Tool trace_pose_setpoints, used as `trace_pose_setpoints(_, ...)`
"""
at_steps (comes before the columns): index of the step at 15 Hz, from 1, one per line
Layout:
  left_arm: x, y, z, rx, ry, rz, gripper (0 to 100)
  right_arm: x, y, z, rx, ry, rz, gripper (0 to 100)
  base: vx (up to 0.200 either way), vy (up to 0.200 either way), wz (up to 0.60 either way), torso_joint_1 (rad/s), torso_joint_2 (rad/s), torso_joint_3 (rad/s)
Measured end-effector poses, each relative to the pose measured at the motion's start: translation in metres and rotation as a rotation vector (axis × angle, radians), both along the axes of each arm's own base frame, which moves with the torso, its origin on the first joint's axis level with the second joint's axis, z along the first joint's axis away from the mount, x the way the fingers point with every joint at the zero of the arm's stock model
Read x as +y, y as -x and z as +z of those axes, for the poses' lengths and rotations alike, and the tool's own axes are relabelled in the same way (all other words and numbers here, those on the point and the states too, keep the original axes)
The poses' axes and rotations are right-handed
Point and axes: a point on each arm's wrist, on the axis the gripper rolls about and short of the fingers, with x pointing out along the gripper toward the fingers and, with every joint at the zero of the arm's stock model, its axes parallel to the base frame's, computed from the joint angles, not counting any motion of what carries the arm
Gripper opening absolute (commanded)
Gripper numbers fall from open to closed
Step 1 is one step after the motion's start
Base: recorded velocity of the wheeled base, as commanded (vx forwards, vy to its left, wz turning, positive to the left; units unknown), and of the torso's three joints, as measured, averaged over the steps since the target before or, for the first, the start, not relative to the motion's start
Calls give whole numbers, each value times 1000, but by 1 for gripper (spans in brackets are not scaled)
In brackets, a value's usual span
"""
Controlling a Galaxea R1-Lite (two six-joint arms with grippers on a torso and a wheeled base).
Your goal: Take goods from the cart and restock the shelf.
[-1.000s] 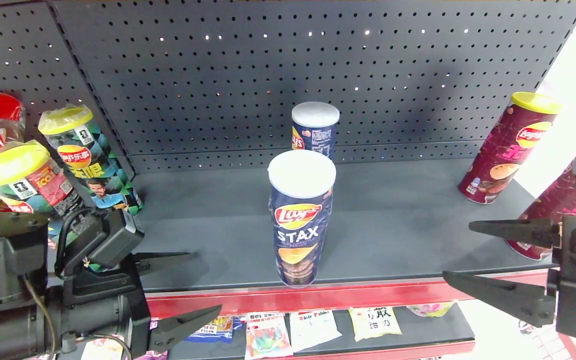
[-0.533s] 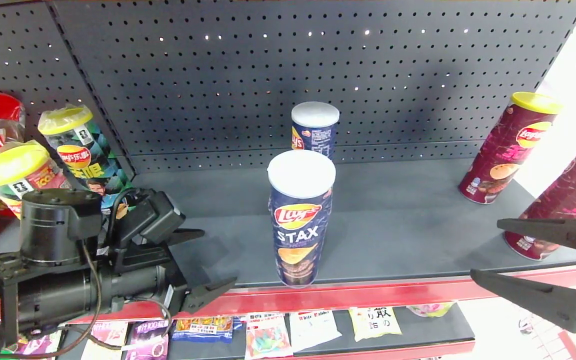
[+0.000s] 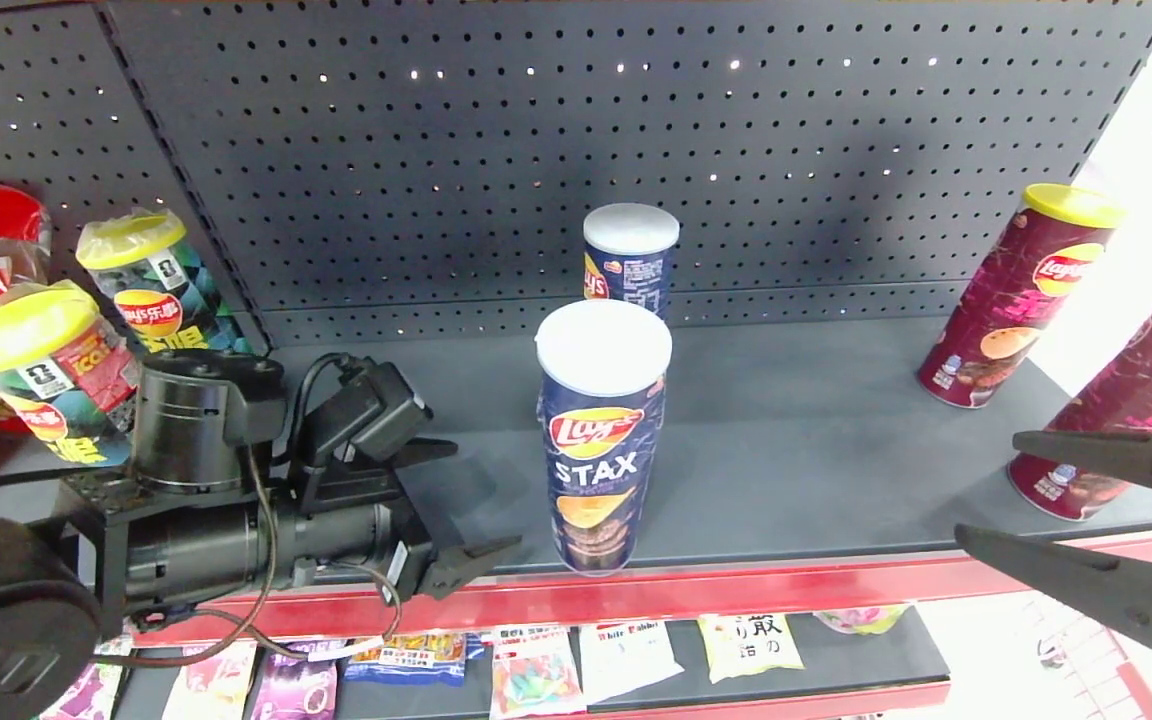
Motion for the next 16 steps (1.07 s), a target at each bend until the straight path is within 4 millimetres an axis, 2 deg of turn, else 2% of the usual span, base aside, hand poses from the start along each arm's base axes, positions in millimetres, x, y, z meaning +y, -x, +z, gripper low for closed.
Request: trace_pose_setpoints(16, -23, -25, 0, -21, 0, -34, 100, -1, -1, 0, -1, -1, -9, 100, 0, 0, 0, 0, 0, 0)
